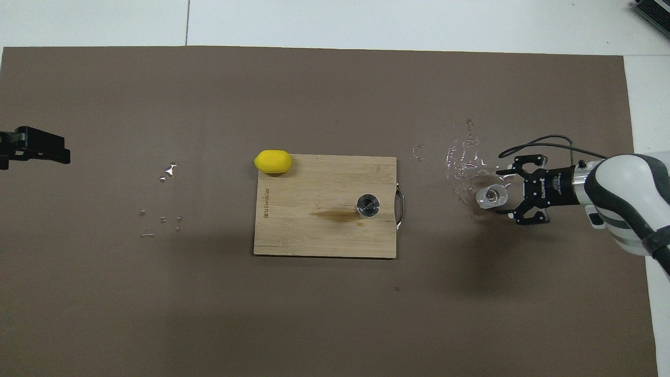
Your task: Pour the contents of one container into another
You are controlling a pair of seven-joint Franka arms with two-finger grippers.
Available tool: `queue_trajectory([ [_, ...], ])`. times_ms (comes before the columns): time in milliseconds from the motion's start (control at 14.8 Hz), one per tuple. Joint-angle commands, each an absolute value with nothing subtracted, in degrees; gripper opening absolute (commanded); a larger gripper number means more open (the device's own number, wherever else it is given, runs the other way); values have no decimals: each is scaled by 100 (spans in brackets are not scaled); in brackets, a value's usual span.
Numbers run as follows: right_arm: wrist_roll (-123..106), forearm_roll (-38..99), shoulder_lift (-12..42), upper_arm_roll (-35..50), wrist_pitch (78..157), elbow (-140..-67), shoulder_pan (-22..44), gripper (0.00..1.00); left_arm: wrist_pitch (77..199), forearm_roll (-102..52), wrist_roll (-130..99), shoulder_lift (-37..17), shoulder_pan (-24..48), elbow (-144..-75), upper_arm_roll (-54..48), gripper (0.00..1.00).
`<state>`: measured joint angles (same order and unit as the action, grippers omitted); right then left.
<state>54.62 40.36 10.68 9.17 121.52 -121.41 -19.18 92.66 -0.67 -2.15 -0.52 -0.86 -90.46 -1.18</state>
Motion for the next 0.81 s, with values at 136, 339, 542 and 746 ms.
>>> queue_trajectory([
  [136, 4721, 3641, 624, 976, 12129, -12358, -1548, 99, 9290, -35, -281, 79, -44, -9211, -88, 100],
  [339, 4641, 2457, 510, 984, 12138, -12209, -1083, 99, 9290, -35, -281, 79, -44, -9220, -88, 100],
  [542, 4090, 1207, 343, 993, 12120, -12190, -415, 99, 9290, -35, -281, 79, -44, -9220, -88, 100],
  [746, 3089, 382, 28, 1002, 12077, -12103, -150, 99, 9290, -35, -281, 79, -44, -9220, -88, 100],
])
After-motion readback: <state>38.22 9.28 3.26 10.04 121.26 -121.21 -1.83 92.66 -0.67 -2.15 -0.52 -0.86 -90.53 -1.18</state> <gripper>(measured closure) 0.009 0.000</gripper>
